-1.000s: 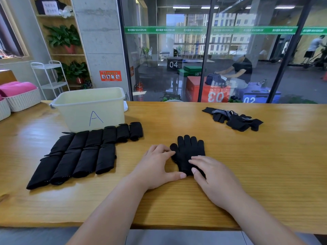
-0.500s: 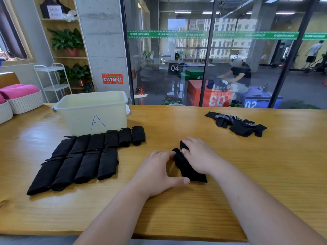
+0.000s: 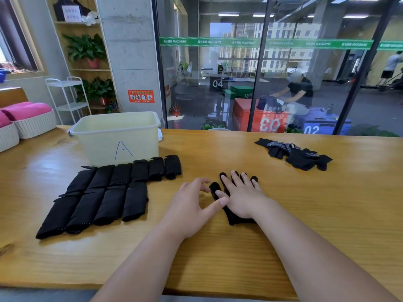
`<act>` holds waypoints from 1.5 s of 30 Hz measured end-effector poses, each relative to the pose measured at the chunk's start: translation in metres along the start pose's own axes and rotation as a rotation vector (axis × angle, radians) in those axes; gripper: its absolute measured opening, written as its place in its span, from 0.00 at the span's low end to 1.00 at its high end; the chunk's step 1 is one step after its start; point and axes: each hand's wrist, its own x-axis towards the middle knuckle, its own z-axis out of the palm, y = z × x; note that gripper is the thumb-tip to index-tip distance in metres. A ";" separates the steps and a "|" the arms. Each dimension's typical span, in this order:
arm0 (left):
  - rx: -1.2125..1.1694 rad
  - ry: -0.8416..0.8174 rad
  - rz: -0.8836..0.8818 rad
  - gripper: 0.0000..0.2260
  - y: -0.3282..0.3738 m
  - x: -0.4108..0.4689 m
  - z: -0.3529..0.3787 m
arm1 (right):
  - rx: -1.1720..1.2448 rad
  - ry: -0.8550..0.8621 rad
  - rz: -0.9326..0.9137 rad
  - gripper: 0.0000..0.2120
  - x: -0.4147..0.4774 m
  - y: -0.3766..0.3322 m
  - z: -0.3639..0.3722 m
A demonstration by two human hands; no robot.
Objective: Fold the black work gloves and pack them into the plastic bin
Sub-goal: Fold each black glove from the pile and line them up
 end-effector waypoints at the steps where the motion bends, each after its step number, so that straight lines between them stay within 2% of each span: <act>1: -0.002 0.011 0.000 0.37 0.000 0.000 0.000 | 0.001 -0.011 -0.005 0.36 -0.002 -0.001 -0.002; 8: -0.010 0.068 -0.013 0.34 -0.002 0.004 0.003 | 0.064 0.094 0.056 0.36 0.007 -0.022 0.009; 14: 0.005 0.086 -0.010 0.31 -0.005 0.004 0.002 | 0.051 0.071 0.078 0.40 0.019 -0.026 0.007; 19: 0.080 0.073 0.071 0.22 -0.006 0.003 0.004 | 0.088 0.051 0.053 0.35 0.010 -0.026 0.006; 22: 0.162 0.042 0.134 0.19 -0.005 0.005 0.006 | 0.250 0.158 0.027 0.33 -0.003 -0.019 0.004; 24: 0.215 0.016 0.163 0.20 -0.004 0.005 0.007 | 0.261 0.238 0.022 0.31 -0.011 -0.009 0.004; 29: 0.279 -0.006 0.194 0.22 -0.003 0.005 0.010 | 0.295 0.304 -0.017 0.27 -0.025 0.017 0.006; 34: 0.367 0.011 0.124 0.29 -0.004 0.006 0.012 | 0.287 0.403 -0.031 0.28 -0.038 0.034 0.013; 37: 0.383 -0.019 0.126 0.31 -0.003 0.007 0.012 | 0.249 0.363 -0.121 0.30 -0.045 0.031 0.018; 40: 0.500 -0.138 0.155 0.32 -0.002 0.009 0.018 | 0.142 0.245 -0.230 0.31 -0.047 0.026 0.023; 42: 0.549 -0.192 0.111 0.32 -0.002 0.011 0.021 | 0.129 0.193 -0.238 0.31 -0.047 0.028 0.025; 45: 0.564 -0.222 0.056 0.34 -0.002 0.013 0.021 | 0.116 0.216 -0.230 0.33 -0.050 0.037 0.023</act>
